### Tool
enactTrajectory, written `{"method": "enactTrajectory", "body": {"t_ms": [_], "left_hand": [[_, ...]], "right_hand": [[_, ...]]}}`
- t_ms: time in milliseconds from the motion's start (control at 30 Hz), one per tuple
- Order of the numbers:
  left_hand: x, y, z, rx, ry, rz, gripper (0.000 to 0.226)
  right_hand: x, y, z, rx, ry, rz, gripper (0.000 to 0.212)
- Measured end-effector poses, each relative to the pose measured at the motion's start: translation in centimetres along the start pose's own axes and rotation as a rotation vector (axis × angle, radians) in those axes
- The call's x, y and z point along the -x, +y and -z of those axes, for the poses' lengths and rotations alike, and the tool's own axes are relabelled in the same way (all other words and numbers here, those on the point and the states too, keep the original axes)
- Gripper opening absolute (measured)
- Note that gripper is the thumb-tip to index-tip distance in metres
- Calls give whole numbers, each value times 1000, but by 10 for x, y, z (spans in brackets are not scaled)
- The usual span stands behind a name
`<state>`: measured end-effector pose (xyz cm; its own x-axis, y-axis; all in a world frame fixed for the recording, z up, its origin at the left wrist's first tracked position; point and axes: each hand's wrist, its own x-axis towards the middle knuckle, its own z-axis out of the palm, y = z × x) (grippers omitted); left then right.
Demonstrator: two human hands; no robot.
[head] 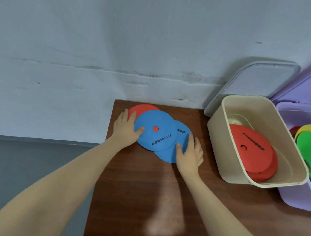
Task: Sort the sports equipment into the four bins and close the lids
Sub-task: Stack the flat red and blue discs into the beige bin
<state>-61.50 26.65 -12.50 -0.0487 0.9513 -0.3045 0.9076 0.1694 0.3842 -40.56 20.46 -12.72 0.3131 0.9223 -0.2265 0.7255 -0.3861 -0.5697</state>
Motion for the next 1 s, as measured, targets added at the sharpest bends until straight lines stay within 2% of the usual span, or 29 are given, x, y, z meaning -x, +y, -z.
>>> {"method": "enactTrajectory", "body": {"t_ms": [167,367,533,667,867,1000], "left_hand": [[14,15,-13,60,52,-36,68],[47,37,-32,130,-48,-164,55],[46,33,-24,133,22,-164,51],[43,38,-16,151,33,-234,50],[57,30,-27,104,119,-236,47],[75,25,-33,97,112,-247,47]], "right_hand": [[-4,-9,-7,-97,42,-67,60],[-3,-9,-5,-234,79,-91,62],[-5,-6,2,-144,42,-32,70],[-13,-4,11,-176,20,-61,73],[-7,5,14,-107,-64,-65,70],[4,12,18,-61,-101,-37,66]]}}
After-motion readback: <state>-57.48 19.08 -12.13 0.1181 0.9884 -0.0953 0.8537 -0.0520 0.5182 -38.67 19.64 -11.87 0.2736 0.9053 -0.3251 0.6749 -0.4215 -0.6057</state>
